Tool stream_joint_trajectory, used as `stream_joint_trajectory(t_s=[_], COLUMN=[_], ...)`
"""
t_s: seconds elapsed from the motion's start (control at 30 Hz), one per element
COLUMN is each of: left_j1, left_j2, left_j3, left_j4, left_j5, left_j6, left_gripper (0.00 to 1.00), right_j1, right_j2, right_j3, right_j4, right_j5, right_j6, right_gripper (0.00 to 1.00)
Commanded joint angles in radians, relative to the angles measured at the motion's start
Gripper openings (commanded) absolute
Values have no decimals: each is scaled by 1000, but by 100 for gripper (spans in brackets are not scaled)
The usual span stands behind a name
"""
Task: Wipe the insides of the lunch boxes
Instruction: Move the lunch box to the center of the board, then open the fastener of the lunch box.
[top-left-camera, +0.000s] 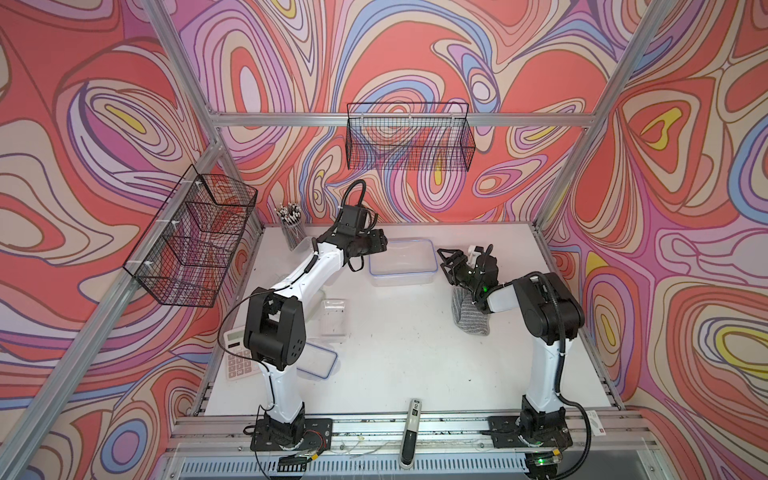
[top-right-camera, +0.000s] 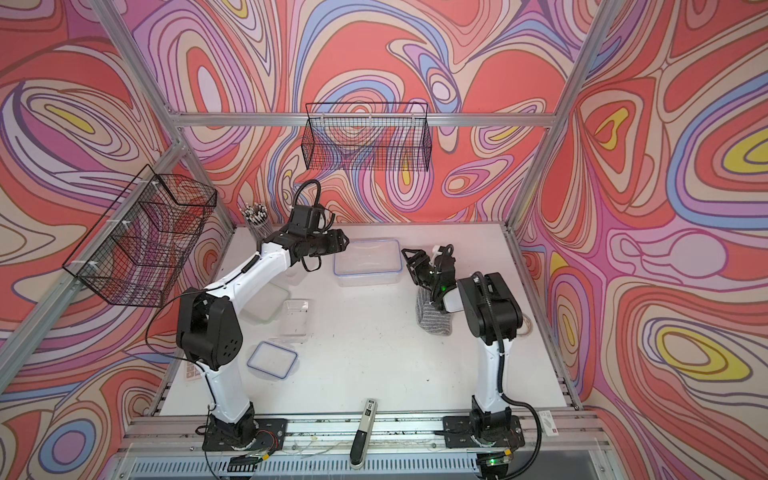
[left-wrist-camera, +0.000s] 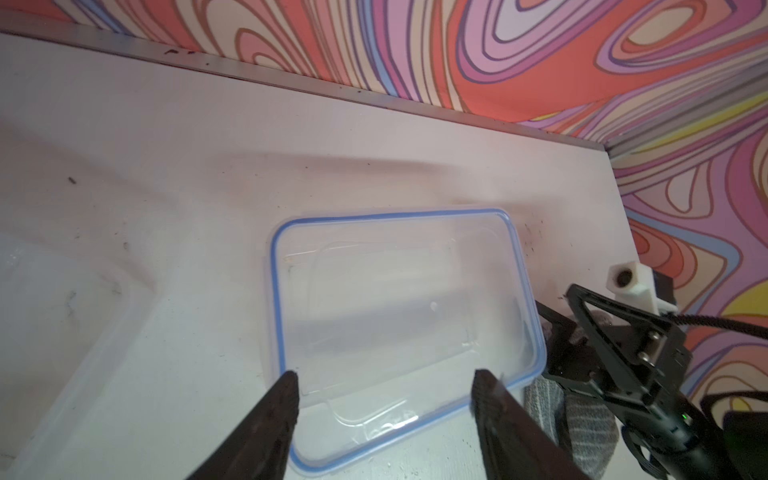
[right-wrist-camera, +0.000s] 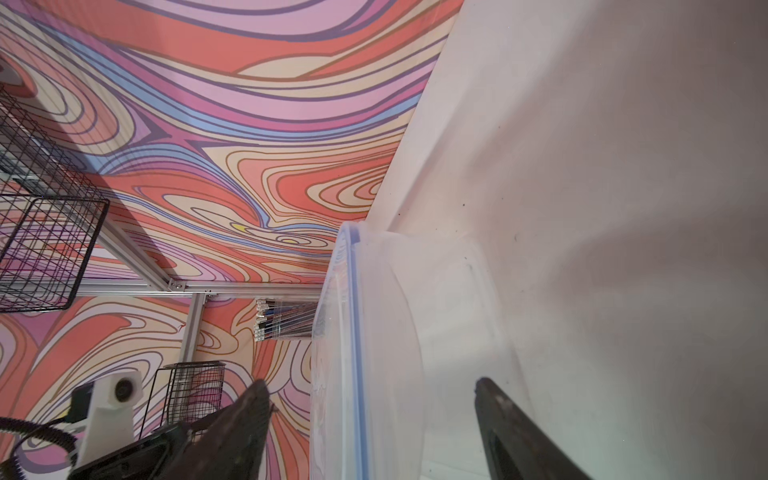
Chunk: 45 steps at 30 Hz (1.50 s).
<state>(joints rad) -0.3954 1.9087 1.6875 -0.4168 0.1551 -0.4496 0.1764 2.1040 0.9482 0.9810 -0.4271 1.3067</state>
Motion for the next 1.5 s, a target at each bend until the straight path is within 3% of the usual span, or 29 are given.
stream_joint_trajectory(t_s=[0.0,0.3,0.93,1.17,1.47], left_j1=[-41,-70,-78,-83,-86], left_j2=[65,169,150,138,144], left_j3=[46,62,-186,-247,-276], left_j4=[-144,-214,-131,-100,-87], left_j5=[-81,-90,-25,-10,4], left_j6=[109,125,33,5,-12], left_gripper=[68,67,60,58,57], right_j1=[7,39,66,81,98], right_j2=[16,81,99,163,163], right_j3=[0,5,0,23,34], right_j4=[111,179,283,424,409], right_j5=[26,63,119,137,148], right_j6=[69,140,207,293,305], right_gripper=[80,79,70,60,53])
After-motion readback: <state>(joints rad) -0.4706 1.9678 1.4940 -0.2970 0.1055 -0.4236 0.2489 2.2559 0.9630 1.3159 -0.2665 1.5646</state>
